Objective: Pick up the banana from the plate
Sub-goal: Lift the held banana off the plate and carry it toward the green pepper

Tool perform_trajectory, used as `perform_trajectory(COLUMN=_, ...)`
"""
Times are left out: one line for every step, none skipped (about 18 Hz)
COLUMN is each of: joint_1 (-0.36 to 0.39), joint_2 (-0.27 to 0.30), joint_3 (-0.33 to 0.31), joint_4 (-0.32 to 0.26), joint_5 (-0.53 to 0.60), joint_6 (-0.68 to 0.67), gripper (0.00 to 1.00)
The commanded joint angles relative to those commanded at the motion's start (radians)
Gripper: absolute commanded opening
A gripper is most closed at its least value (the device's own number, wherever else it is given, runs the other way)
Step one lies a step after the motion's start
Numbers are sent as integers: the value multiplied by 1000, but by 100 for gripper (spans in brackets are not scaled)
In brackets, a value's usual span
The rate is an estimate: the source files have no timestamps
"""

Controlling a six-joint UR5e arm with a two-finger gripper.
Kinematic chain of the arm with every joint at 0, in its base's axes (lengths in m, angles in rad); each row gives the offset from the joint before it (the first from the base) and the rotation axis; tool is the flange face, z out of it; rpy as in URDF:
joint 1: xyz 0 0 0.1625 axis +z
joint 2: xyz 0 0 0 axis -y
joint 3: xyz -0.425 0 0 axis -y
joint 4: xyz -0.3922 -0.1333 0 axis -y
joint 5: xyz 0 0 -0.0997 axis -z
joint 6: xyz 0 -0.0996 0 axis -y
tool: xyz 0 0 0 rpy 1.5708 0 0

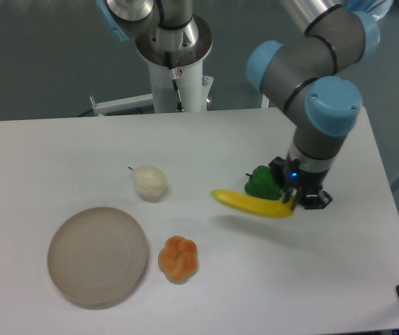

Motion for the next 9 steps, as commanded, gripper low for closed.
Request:
perform_trajectory(joint_1=0, joint_2=-8, joint_3=5, joint_4=2, joint_5=0, joint_6=0, gripper=0)
perform_trajectory(joint_1=0, joint_2=-14, joint_3=9, joint_4=5, joint_5=0, joint_6=0, gripper=0)
perform_trajectory(joint_1=0, joint_2=-14, joint_3=12, joint_4=5, joint_5=-9, joint_6=0, gripper=0)
perform_trajectory(joint_1=0, joint_2=-15, joint_3=14, joint_4=8, joint_5=-9, joint_6=2, gripper=0)
perform_trajectory(joint_1=0, joint_2=-18, joint_3=20, joint_4=8, joint_5=-11, joint_6=2, gripper=0)
perform_trajectory(joint_1=0, joint_2=-25, joint_3=29, joint_4=8, joint_5=-12, joint_6=2, gripper=0)
perform_trajectory(joint_1=-2, joint_2=-28, joint_3=41, joint_4=5, joint_5=-14, joint_6=2, gripper=0)
perform_trajectory(joint_1=-3, joint_2=-29, joint_3=44, joint_4=5, joint_5=-15, joint_6=2, gripper=0)
perform_trajectory(joint_1=-3, joint_2=-29, joint_3=45, joint_4=5, joint_5=-15, joint_6=0, gripper=0)
